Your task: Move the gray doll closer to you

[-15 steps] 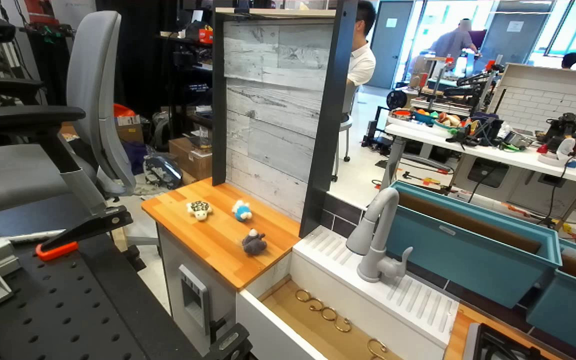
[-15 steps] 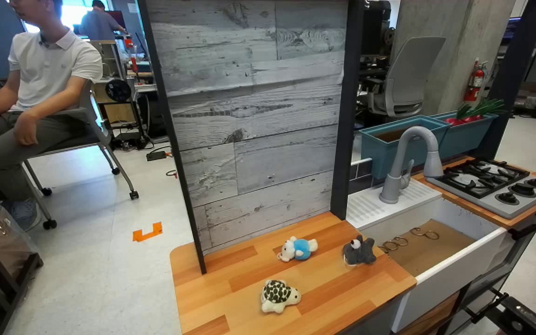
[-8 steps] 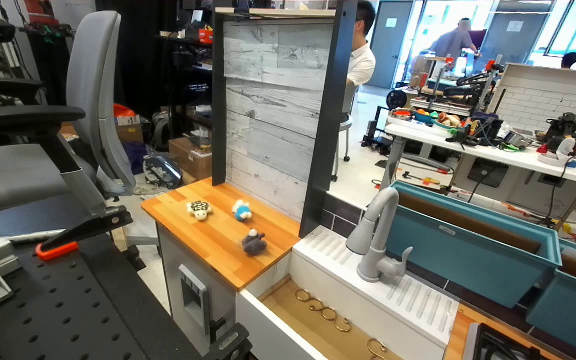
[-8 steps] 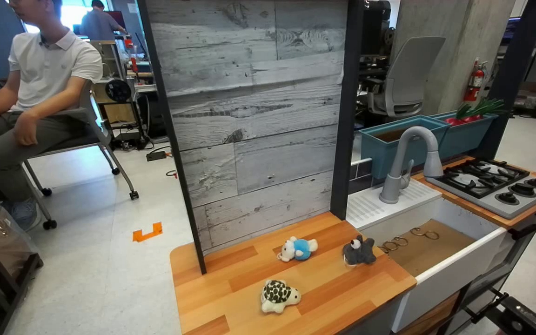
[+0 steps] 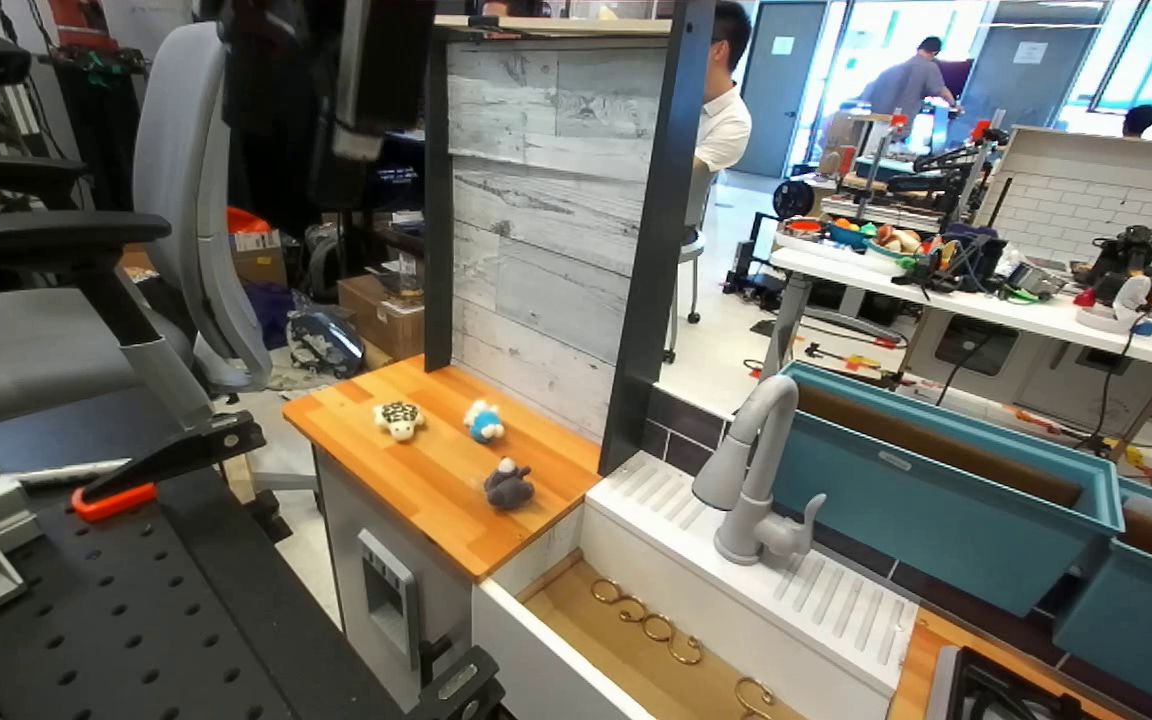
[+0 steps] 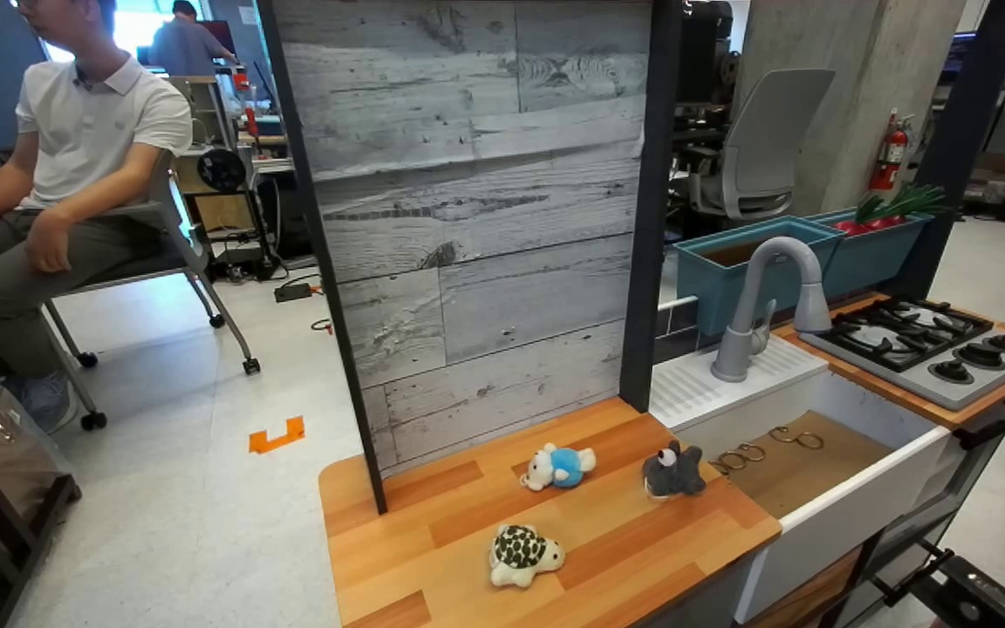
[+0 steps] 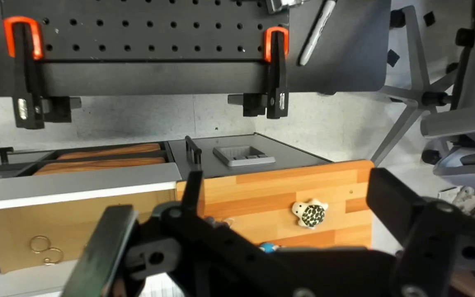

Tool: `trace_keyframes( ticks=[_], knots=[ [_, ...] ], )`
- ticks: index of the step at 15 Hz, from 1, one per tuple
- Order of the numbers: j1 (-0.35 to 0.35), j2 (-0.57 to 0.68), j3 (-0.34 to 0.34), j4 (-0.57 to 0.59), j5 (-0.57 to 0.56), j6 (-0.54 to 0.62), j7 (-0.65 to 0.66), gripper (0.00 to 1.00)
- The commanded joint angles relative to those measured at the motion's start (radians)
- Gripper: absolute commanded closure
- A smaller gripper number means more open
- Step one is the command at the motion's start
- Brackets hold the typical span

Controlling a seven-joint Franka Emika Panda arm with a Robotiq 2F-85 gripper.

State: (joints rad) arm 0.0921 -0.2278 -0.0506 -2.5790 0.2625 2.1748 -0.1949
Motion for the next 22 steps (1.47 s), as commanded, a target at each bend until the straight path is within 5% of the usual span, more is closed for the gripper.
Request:
trace_keyframes(
  ticks=[1, 8, 12, 22],
  knots=[
    [0.014, 0.204, 0.046, 0.06, 0.018, 0.162, -0.018, 0.0],
    [0.003, 0.521, 0.09, 0.19, -0.172, 0.347, 0.077, 0.0],
    [0.022, 0.67, 0.051, 0.302, -0.346, 0.313, 0.149, 0.0],
    [0.071, 1.001, 0.046, 0.576, -0.499, 0.338, 0.142, 0.0]
  ],
)
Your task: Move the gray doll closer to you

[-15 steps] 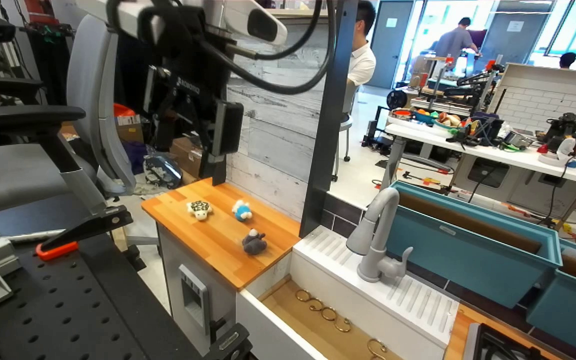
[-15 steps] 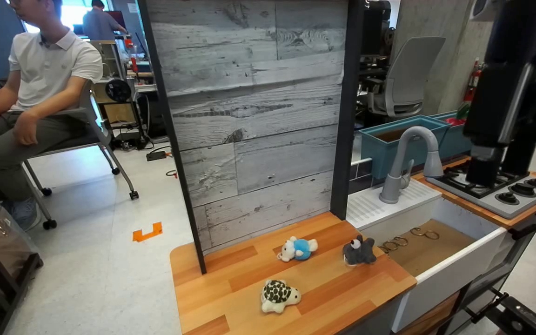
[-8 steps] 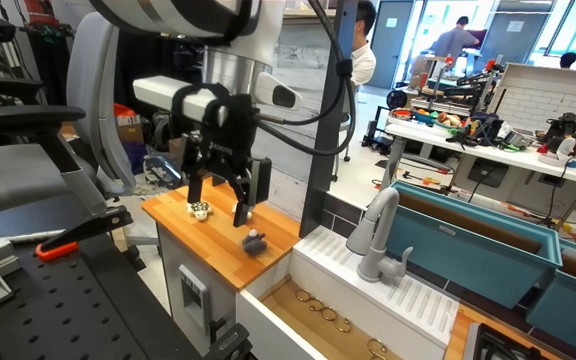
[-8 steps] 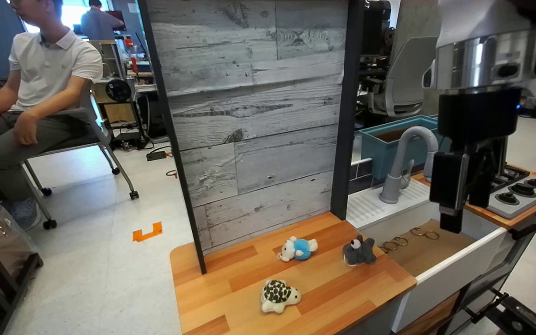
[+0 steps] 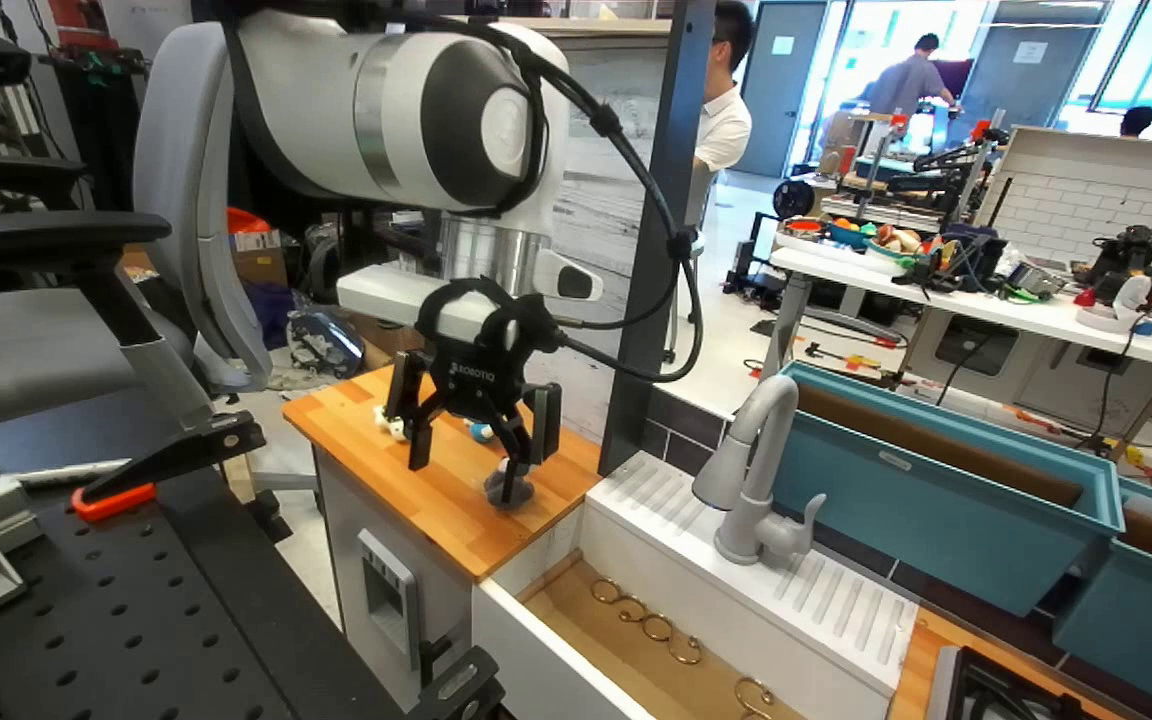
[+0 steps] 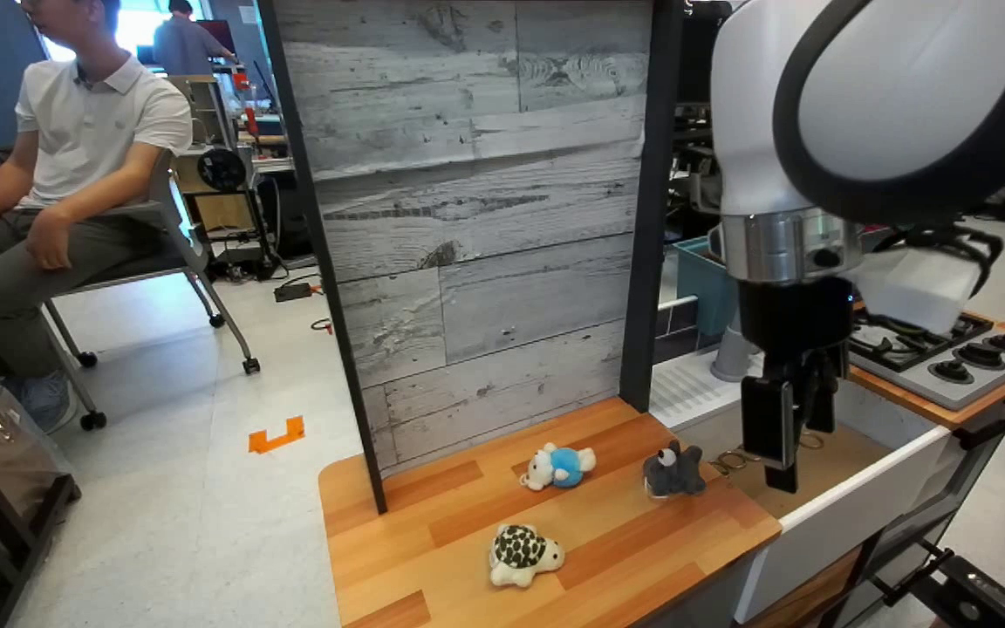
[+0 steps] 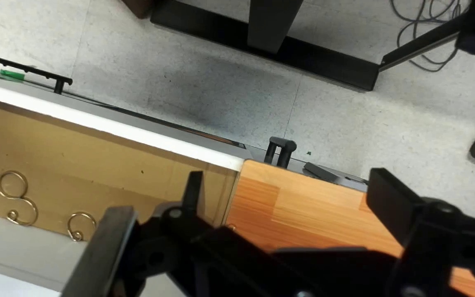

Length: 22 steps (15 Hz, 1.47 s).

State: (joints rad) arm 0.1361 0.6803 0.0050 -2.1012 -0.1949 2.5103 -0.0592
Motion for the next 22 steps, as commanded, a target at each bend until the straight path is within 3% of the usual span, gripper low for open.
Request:
trace_keyframes(
  ticks=[1, 11, 18, 19, 20, 22],
  knots=[
    [0.039, 0.12, -0.012, 0.122, -0.055, 0.014, 0.007, 0.0],
    [0.152, 0.274, -0.061, 0.336, -0.207, 0.035, 0.003, 0.0],
    [0.153, 0.362, -0.068, 0.433, -0.227, 0.041, -0.004, 0.0],
    [0.153, 0.375, -0.068, 0.443, -0.228, 0.034, -0.008, 0.02],
    [0.159, 0.387, -0.078, 0.45, -0.239, 0.034, -0.007, 0.26],
    [0.162, 0.403, -0.087, 0.462, -0.249, 0.025, -0.009, 0.33]
  ],
)
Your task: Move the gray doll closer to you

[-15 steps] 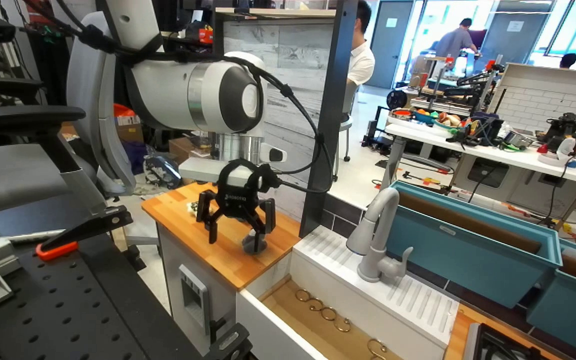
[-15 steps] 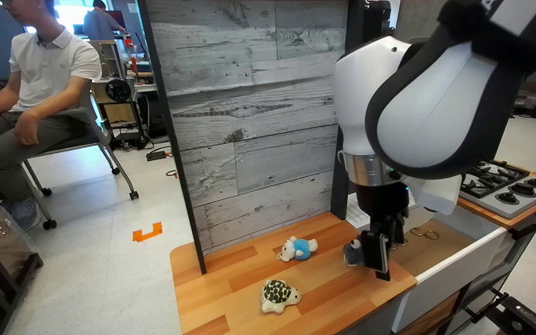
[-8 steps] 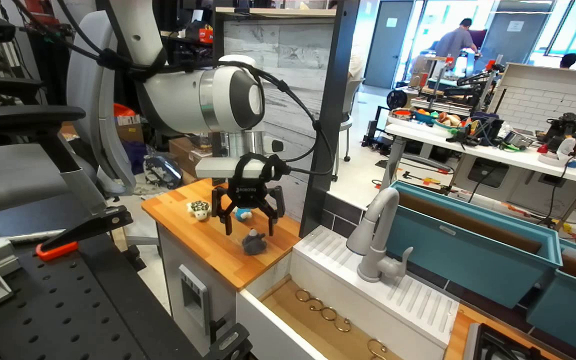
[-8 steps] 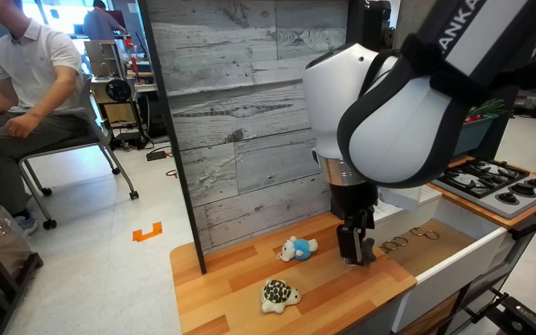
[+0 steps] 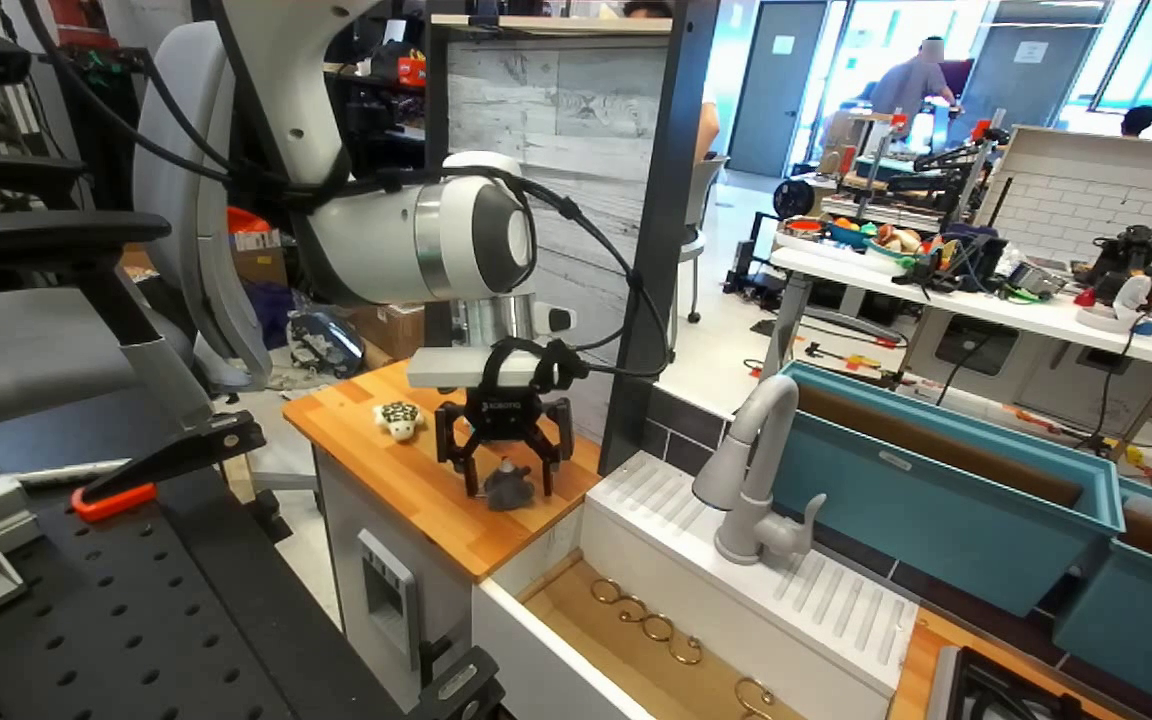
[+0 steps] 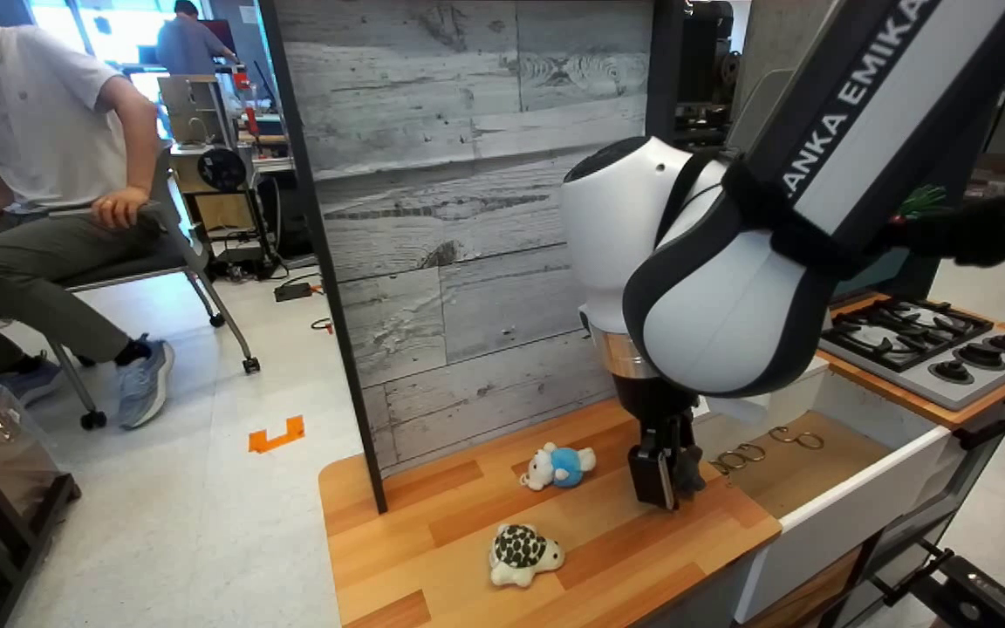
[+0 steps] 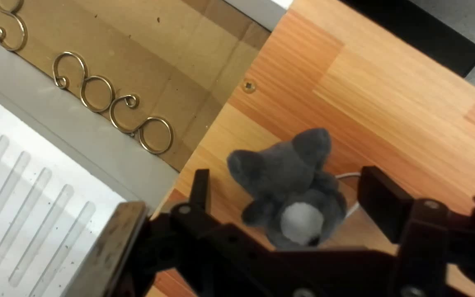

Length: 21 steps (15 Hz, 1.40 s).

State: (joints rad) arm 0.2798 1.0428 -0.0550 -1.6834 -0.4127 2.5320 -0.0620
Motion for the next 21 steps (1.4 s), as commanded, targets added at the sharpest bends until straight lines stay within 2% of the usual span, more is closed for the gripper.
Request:
trace_keyframes(
  ticks=[1, 9, 16, 21],
  knots=[
    [0.015, 0.038, -0.024, 0.04, -0.03, -0.002, -0.014, 0.43],
    [0.03, -0.059, -0.018, -0.079, -0.069, 0.001, -0.031, 0.98],
    [0.053, -0.14, 0.038, -0.196, -0.046, 0.0, -0.017, 0.97],
    [0.052, -0.122, 0.077, -0.197, -0.03, 0.005, -0.003, 0.97]
  ],
)
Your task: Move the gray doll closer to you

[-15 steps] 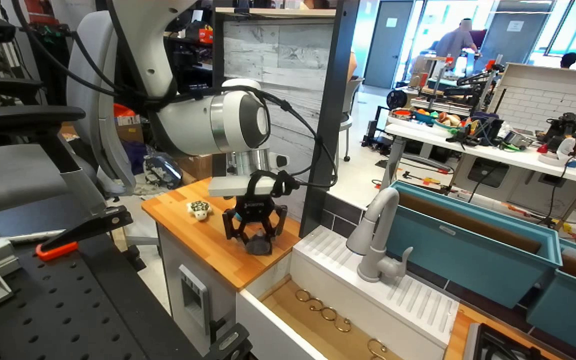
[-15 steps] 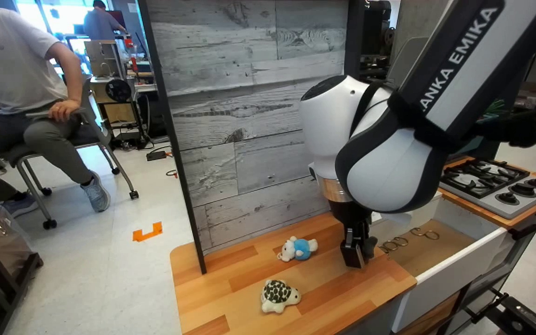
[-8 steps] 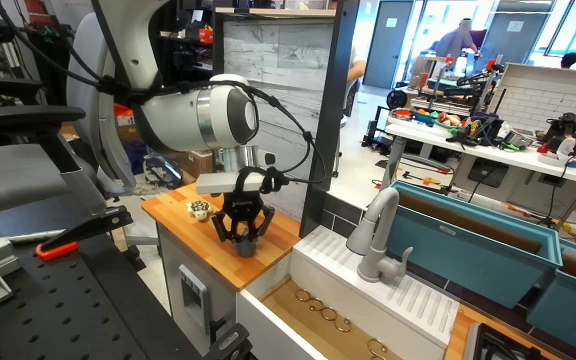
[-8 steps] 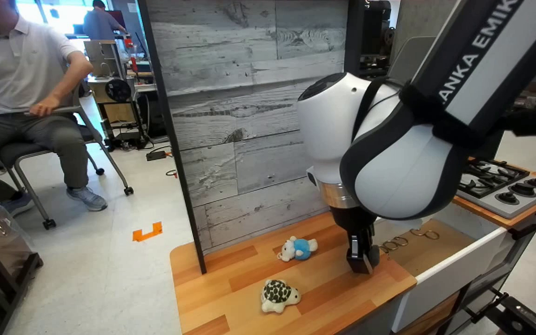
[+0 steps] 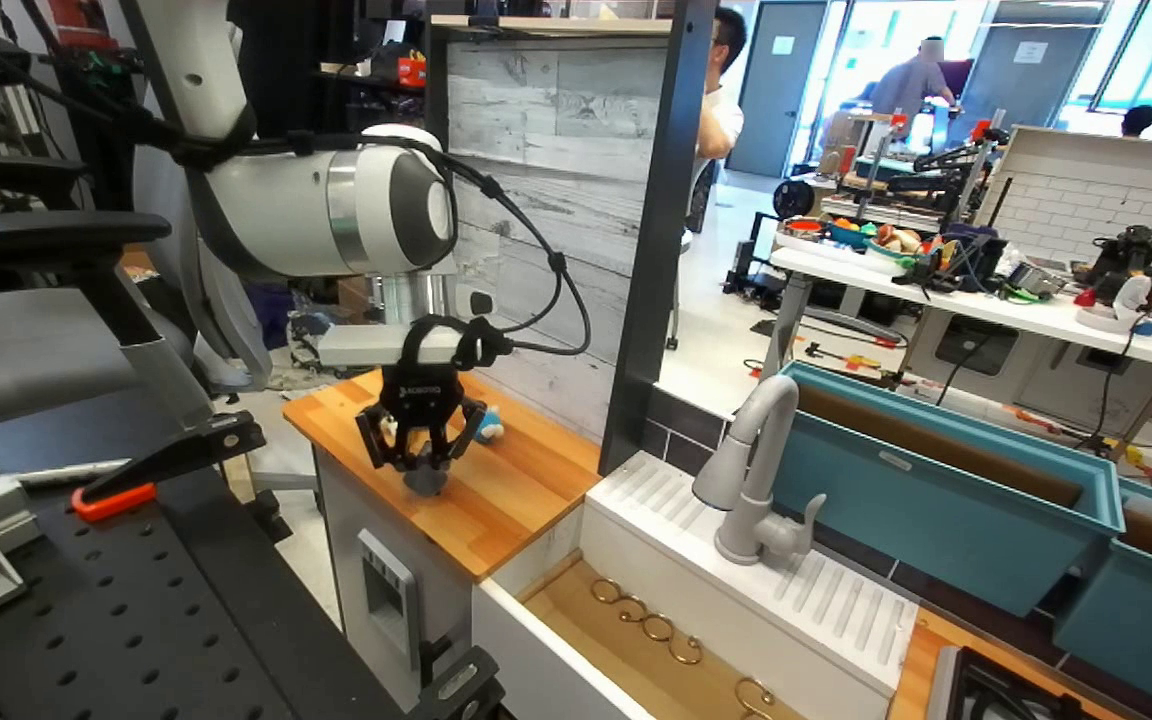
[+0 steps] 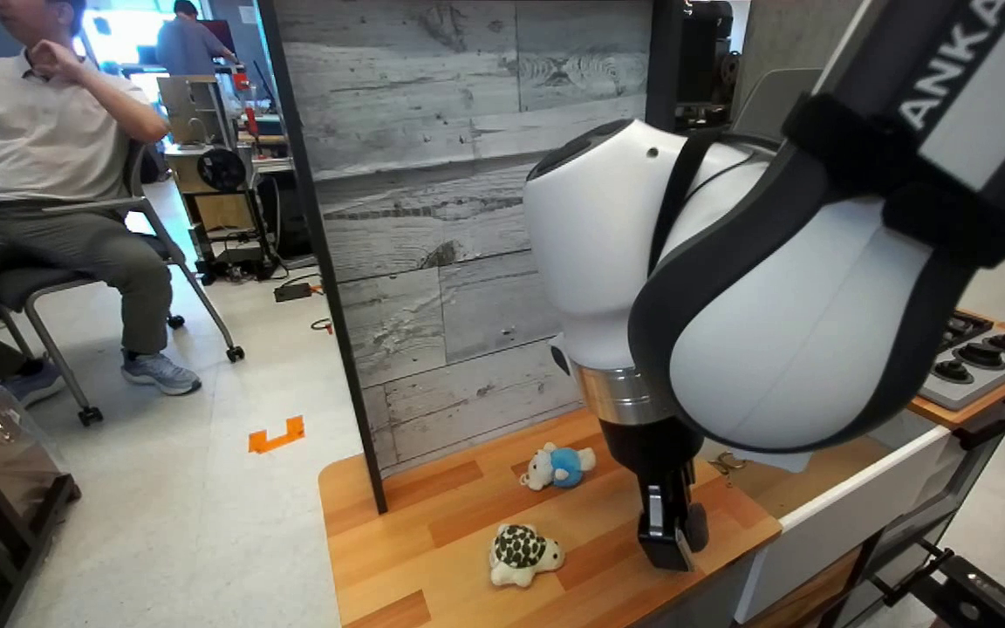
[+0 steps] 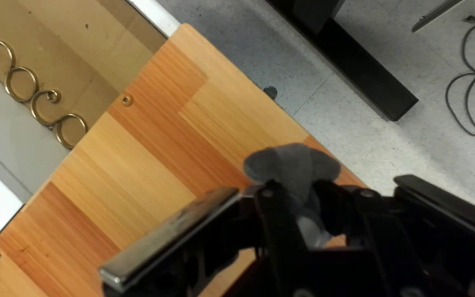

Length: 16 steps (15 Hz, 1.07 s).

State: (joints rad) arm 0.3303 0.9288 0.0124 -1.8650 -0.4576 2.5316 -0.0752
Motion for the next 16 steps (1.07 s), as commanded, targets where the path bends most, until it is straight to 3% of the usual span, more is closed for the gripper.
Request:
trace_keyframes(
  ticks=[1, 7, 8, 9, 16],
  knots=[
    [-0.001, 0.002, 0.011, -0.007, 0.017, 0.011, 0.014, 0.97],
    [-0.008, 0.05, 0.016, 0.044, 0.029, 0.031, 0.011, 0.97],
    [-0.006, 0.058, 0.013, 0.051, 0.029, 0.035, 0.012, 0.74],
    [-0.003, 0.066, 0.01, 0.059, 0.027, 0.038, 0.014, 0.6],
    [0.022, 0.047, -0.01, 0.043, 0.01, 0.005, 0.023, 0.11]
  ],
)
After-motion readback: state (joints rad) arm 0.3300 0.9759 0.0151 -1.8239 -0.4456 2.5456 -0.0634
